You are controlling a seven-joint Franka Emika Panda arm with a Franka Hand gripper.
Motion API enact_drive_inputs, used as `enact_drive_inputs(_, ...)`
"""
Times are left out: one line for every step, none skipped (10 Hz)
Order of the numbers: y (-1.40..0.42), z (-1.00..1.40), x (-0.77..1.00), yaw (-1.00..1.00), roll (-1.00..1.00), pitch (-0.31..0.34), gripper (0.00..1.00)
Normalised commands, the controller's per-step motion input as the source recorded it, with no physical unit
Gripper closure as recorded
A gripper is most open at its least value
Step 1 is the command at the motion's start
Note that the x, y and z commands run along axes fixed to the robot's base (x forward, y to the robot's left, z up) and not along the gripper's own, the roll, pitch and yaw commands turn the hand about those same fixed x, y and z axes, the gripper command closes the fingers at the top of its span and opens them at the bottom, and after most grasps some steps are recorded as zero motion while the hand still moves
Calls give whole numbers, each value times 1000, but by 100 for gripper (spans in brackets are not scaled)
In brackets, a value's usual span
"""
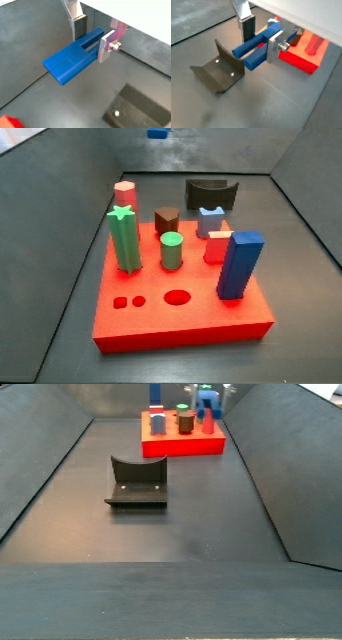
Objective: Pick up the square-circle object. Move up. Rotate the square-circle object. Place the square-circle object on the fixture. Regrasp the square-circle object. Move to above the board. Insert the square-circle object.
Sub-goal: Place the square-circle object on the fixture.
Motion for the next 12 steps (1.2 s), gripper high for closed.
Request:
enact_drive_inputs(-440,67,1000,11,105,208,100)
enact_drive_inputs(-391,62,1000,20,101,181,100)
enact_drive_inputs(-315,53,1000,26,96,165,100)
enact_drive_inputs(-278,48,1000,25,95,160,100)
enact_drive_inputs(-214,38,1000,28,91,159,100)
enact_drive_inputs(-159,31,1000,30,90,157,100)
enact_drive_inputs(-94,21,920,32,87,160,100)
enact_drive_inputs(-72,17,855,32,86,166,100)
enact_drive_inputs(-45,15,740,36,83,170,100)
enact_drive_inputs(-32,5,660,36,82,163,100)
enact_drive_inputs(1000,-148,666,171,-1000,34,100)
enact_drive_inputs(1000,-150,630,168,-1000,36,100)
